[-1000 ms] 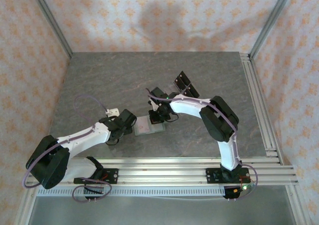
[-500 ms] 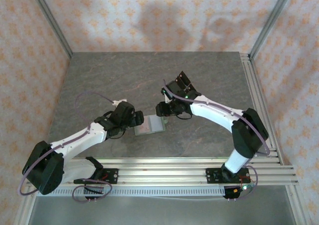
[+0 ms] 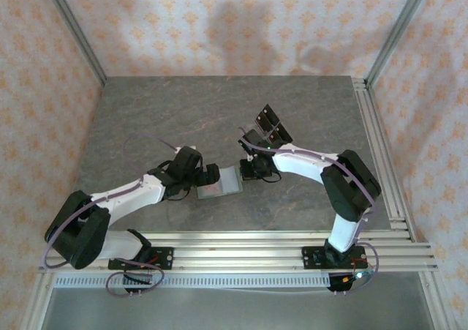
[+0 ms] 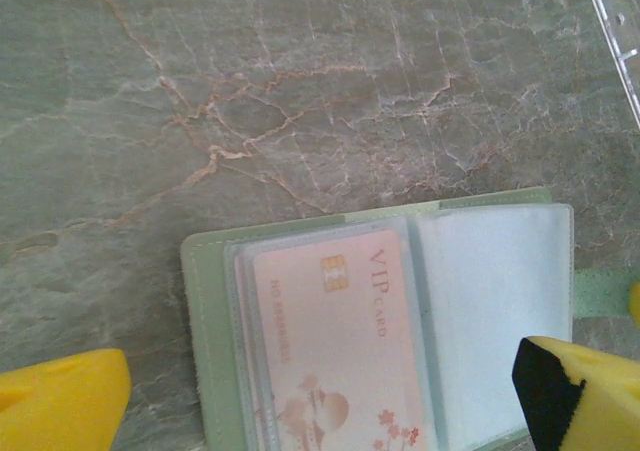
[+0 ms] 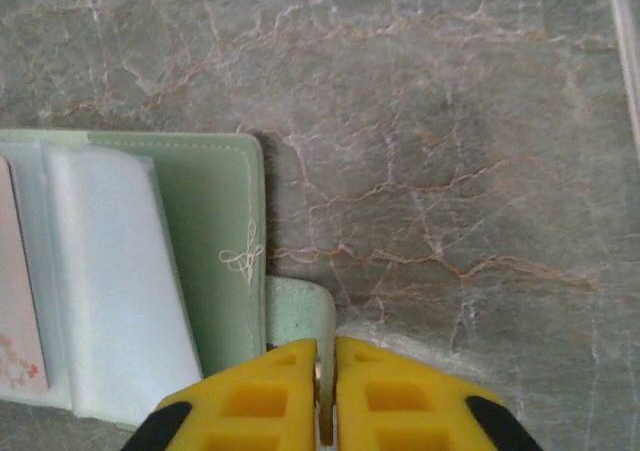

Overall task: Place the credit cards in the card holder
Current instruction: Close the card holder at the center of the table.

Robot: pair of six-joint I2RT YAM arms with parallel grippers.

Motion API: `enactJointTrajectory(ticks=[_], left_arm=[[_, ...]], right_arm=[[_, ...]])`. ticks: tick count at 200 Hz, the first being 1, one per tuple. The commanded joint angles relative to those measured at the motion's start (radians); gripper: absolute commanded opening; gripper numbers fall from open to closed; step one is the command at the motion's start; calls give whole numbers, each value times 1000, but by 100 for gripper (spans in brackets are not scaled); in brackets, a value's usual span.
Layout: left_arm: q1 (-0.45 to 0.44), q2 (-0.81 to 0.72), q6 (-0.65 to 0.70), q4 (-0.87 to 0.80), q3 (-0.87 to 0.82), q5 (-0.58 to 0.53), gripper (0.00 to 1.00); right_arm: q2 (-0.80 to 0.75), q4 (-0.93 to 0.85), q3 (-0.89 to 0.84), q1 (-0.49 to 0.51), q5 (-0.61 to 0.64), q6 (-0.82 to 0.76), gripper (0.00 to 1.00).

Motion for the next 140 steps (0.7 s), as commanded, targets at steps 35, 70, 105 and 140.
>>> enactJointTrajectory(ticks=[35,70,105,140], left_arm=[[10,78,30,96,35,65,100],[10,94,19,93,29,43,100],[8,31,-6,71,-12,-29,100],[9,48,-5,65,-16,-21,100]], right_arm=[[8,48,-31,-5,-13,3,0],[11,58,-38,-6,-27,9,0],[9,65,-40,-5,-37,13,0],[10,64,-35,-6,-42,13,0]])
